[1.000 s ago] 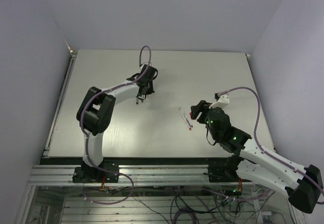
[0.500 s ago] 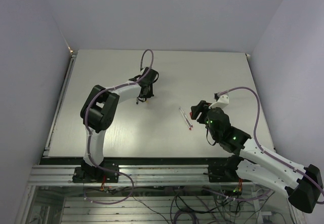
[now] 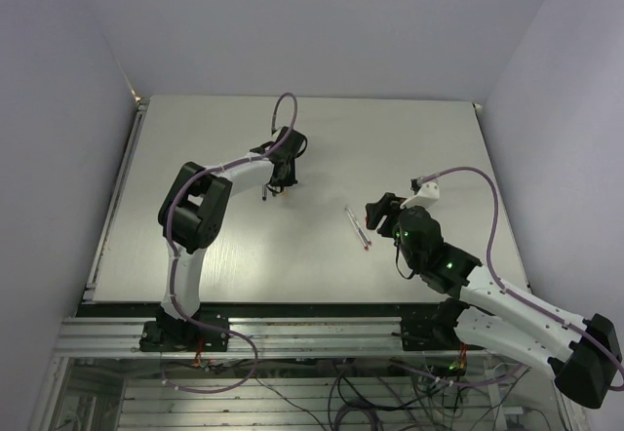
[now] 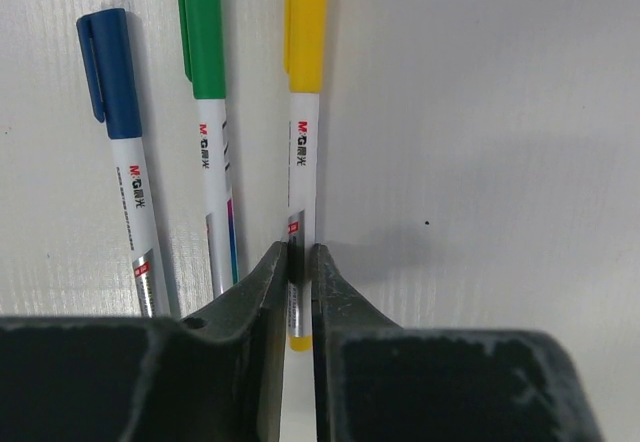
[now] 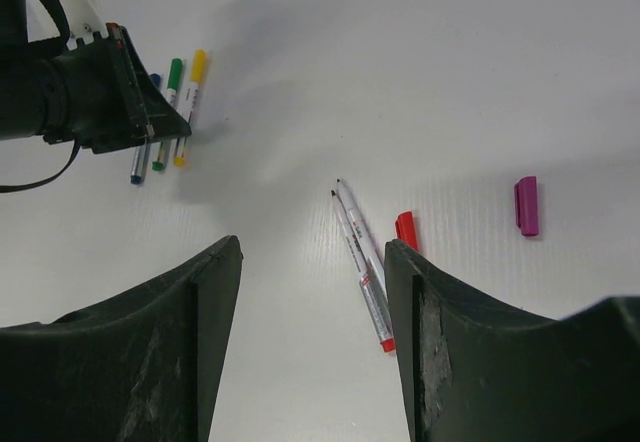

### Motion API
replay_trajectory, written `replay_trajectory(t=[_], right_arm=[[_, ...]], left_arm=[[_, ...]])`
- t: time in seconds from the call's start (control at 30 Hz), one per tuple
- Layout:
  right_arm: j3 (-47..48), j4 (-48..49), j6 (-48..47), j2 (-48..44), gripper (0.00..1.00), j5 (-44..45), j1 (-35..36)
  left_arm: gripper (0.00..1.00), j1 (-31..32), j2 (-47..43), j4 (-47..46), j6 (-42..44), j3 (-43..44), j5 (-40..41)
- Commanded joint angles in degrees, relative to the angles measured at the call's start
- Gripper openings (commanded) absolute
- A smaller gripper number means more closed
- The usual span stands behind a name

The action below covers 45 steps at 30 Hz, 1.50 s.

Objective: Insert the pens into the pen caps

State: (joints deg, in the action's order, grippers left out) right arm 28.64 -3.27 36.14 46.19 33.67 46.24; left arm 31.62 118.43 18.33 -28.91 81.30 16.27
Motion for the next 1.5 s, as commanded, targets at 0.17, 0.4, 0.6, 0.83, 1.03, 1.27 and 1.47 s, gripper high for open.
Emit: replay_trajectory(t=[0.17, 0.4, 0.6, 0.83, 1.03, 1.27, 1.47], right_arm=[[-0.33, 2.95, -1.33, 1.08, 0.59, -0.49, 0.12], [-0.43, 3.56, -1.84, 1.52, 0.59, -0.71, 0.12], [-0.39, 4.23, -2.43, 1.72, 0.59, -0.73, 0.09], [0.56, 3.59, -3.88, 1.32, 0.59, 1.74, 0.12], [2.2, 0.49, -4.45, 2.35, 0.6, 5.56, -0.89], [2.22, -4.15, -3.01, 1.02, 0.56, 1.41, -9.15], [0.83, -5.38, -2.26, -0.63, 0.51, -5.07, -17.49]], left_arm=[[0.26, -0.26, 1.29, 3.42, 0.08, 2.67, 0.6], [0.32, -0.28, -0.53, 4.27, 0.19, 3.74, 0.96], [0.32, -0.24, -2.81, 5.02, 0.09, 4.91, -0.65], [0.33, 0.12, -7.74, 5.28, -0.1, 4.66, -2.77], [0.33, 5.17, -13.12, 4.06, 0.29, 0.92, -1.83], [0.33, 15.22, -16.13, 0.69, -1.48, -5.15, -2.95], [0.33, 20.72, -16.46, -1.14, -3.14, -7.2, -5.51]])
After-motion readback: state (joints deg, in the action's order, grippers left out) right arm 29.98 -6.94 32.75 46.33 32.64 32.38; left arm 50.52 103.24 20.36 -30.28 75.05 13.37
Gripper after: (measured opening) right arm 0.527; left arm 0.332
